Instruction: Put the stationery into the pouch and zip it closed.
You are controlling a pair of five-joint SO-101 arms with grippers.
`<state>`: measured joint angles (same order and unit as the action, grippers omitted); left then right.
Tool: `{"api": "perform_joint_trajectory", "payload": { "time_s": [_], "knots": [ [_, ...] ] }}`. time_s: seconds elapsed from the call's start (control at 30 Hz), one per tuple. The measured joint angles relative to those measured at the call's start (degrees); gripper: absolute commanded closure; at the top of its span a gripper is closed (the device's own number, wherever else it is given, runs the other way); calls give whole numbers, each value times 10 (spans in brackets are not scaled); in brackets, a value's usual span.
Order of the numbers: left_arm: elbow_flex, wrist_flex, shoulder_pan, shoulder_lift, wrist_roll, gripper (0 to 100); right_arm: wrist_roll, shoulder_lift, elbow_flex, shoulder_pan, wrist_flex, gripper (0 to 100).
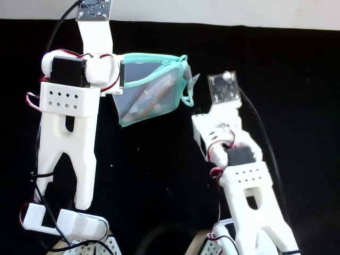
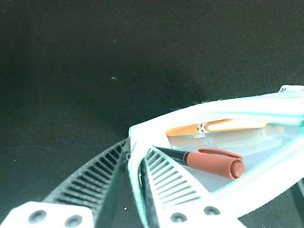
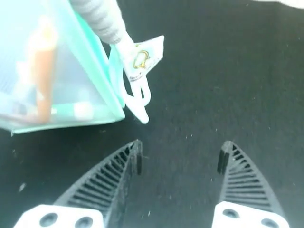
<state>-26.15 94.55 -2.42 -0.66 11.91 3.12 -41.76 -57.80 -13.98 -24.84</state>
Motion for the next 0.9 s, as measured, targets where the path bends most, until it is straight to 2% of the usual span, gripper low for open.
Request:
{"api": "perform_joint_trajectory", "payload": {
  "time_s": [0.17, 0.3, 0.47, 0.67, 0.9],
  "knots": [
    [0, 0, 0, 0, 0, 994, 0, -1, -69, -1, 168, 735],
    [0, 0, 0, 0, 0, 994, -6, -1, -91, -2, 241, 735],
    [0, 0, 0, 0, 0, 994, -62, -1, -92, -3, 267, 735],
    [0, 0, 0, 0, 0, 994, -85, 6, -92, -10, 269, 735],
    [0, 0, 0, 0, 0, 994, -114, 144, -51, -23, 314, 735]
  ]
}}
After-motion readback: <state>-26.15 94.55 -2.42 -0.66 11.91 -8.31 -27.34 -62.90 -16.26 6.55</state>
